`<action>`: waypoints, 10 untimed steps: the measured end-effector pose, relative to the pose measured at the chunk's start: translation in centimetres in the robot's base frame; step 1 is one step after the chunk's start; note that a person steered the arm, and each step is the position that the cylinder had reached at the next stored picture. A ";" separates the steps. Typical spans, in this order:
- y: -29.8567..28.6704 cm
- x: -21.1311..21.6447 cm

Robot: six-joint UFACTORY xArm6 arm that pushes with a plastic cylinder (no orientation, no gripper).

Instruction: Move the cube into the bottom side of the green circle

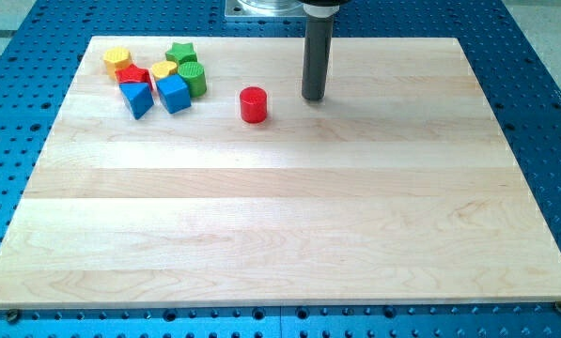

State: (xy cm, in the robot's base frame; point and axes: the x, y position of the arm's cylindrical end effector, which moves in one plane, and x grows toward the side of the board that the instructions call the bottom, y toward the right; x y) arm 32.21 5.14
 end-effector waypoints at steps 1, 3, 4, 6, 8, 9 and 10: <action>-1.4 -5.8; -17.4 -12.2; -21.0 -9.1; -21.0 -4.1; -18.3 6.4; -17.2 8.6; -13.6 12.2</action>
State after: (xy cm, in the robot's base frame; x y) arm 44.43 -8.42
